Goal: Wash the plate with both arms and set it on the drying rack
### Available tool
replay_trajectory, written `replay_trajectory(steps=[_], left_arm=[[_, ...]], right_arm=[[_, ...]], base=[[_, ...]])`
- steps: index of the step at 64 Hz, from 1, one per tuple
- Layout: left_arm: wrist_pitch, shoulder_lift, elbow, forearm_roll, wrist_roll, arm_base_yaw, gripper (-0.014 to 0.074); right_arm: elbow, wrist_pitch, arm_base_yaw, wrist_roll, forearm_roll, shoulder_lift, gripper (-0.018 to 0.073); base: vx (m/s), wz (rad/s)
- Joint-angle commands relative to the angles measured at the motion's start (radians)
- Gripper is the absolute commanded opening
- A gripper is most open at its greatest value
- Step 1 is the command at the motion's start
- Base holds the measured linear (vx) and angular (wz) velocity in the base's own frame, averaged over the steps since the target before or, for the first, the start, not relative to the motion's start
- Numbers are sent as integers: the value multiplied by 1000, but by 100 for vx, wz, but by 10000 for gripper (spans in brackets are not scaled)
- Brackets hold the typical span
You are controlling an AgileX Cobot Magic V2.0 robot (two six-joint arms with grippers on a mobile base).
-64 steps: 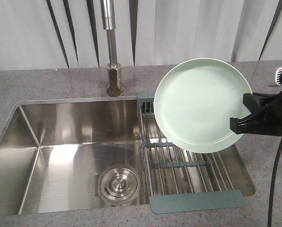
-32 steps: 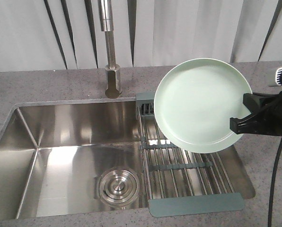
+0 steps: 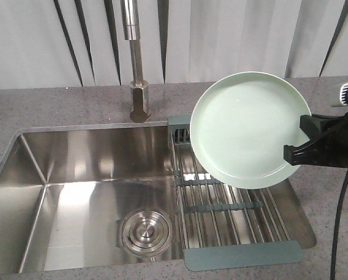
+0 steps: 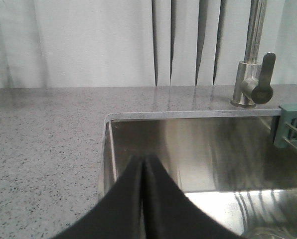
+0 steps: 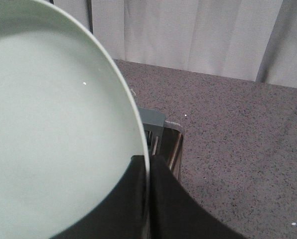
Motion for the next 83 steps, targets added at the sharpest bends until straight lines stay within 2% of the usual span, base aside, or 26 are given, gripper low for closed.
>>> replay_trajectory(steps=[1,83], left_arm=[[-70,-16,16,-6,-5,-4,-6],[-70,-16,16,-6,-5,-4,-6]], right_arm=[[-28,-80,-5,0,0,-19,-10],[-28,-80,-5,0,0,-19,-10]], base=[[1,0],[1,2]])
